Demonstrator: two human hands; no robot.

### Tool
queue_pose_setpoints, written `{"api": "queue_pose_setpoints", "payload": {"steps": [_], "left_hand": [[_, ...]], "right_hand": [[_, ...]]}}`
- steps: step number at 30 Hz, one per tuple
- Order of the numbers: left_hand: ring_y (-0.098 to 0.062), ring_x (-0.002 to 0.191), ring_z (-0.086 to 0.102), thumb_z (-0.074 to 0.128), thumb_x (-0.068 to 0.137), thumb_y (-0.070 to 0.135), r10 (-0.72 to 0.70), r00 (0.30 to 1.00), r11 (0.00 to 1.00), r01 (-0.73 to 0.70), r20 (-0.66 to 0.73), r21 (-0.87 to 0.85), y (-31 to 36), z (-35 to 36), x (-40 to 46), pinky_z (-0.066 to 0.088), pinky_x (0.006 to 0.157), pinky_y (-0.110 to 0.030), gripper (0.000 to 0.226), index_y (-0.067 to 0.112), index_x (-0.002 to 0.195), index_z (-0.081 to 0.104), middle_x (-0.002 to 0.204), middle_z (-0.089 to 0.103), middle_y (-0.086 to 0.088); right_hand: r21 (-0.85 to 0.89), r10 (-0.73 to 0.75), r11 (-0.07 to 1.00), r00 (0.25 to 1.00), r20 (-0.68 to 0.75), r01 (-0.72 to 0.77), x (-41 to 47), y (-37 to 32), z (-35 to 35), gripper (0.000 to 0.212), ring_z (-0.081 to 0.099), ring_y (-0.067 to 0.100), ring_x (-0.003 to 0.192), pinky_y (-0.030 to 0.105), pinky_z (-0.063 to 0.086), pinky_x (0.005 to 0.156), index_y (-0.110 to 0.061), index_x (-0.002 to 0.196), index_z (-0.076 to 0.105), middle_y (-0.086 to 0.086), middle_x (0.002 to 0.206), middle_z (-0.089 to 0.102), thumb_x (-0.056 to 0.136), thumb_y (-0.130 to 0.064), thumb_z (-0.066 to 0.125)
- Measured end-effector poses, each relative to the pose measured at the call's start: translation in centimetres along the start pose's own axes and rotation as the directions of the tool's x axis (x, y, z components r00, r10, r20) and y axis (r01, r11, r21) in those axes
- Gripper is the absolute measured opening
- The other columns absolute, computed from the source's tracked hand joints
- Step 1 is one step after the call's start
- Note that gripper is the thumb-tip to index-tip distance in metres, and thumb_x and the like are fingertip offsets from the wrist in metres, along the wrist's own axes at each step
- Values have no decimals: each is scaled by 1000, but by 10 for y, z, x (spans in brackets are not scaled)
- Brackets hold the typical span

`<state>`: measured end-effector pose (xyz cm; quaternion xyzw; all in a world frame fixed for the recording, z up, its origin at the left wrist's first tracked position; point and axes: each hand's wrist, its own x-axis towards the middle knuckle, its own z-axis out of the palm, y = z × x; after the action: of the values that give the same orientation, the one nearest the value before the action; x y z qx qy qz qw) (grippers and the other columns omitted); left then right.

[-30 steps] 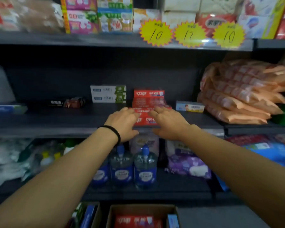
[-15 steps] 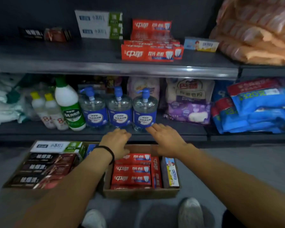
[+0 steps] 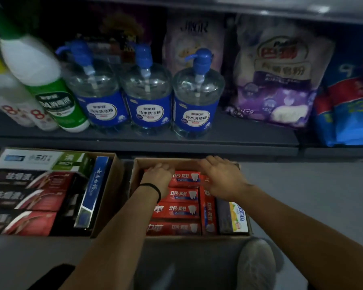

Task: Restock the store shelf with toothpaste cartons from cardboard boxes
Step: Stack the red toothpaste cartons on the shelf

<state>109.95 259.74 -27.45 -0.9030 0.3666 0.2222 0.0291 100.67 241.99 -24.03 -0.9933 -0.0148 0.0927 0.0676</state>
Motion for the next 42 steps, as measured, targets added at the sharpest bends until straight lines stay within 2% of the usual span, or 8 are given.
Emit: {"api": "queue_pose_setpoints", "payload": {"steps": [5,11,15,22,29,32,38,42], "left_hand": [[-22,128,37,58,89,19,-15,999,1000,14,29,19,-4,28,24,35,106,-37,64,17,146,29,140,39,-3],[-23,123,38,66,84,21,-47,997,999,47,57,-5,7,45,28,39,103,-41,58,14,136,41,133,35,-5],[-26,123,43,63,86,14,-82,992,997,83,97,-6,8,45,26,42,98,-41,54,12,134,38,134,43,-9],[-25,121,48,64,85,16,-27,997,1000,28,-67,10,6,-8,8,44,95,-39,49,14,130,43,131,50,-7],[-20,117,49,71,80,27,-68,967,997,76,-244,23,-23,-69,-32,43,92,-36,52,19,125,45,123,52,-1],[-22,116,50,70,81,26,-86,958,994,102,-273,47,-34,-82,-46,45,89,-39,51,18,124,45,123,52,-3],[-22,116,48,68,81,28,-93,957,993,110,-274,46,-53,-82,-51,44,87,-39,50,18,124,45,124,50,-3],[-22,117,47,68,82,30,-88,960,995,95,-267,12,-61,-79,-43,43,89,-39,51,19,126,44,124,50,-3]], "right_hand": [[25,-9,1000,1000,1,9,13,8,23,53,50,22,115,36,41,97,-17,136,43,4,127,54,88,-37,56],[58,0,998,1000,31,-2,16,11,33,53,46,21,121,36,36,103,-19,138,40,3,134,50,91,-39,53],[44,-6,999,999,46,4,16,9,33,52,44,21,124,35,34,105,-20,139,40,3,138,48,92,-39,52],[21,24,999,1000,-10,-24,4,16,12,54,51,22,116,35,38,99,-19,134,47,3,125,56,87,-42,58],[31,13,999,1000,-10,-12,-10,-5,-11,57,49,21,120,33,37,99,-20,138,42,2,129,54,87,-38,58],[84,-11,996,998,66,5,-12,-23,7,64,48,21,125,38,40,104,-23,142,36,2,137,51,86,-39,62],[79,-54,996,965,258,35,-6,-46,68,59,45,26,130,42,40,107,-18,140,40,6,142,46,89,-35,62],[78,-33,997,934,356,6,5,-43,101,67,40,26,135,45,36,110,-26,147,29,5,149,38,90,-44,59]]}}
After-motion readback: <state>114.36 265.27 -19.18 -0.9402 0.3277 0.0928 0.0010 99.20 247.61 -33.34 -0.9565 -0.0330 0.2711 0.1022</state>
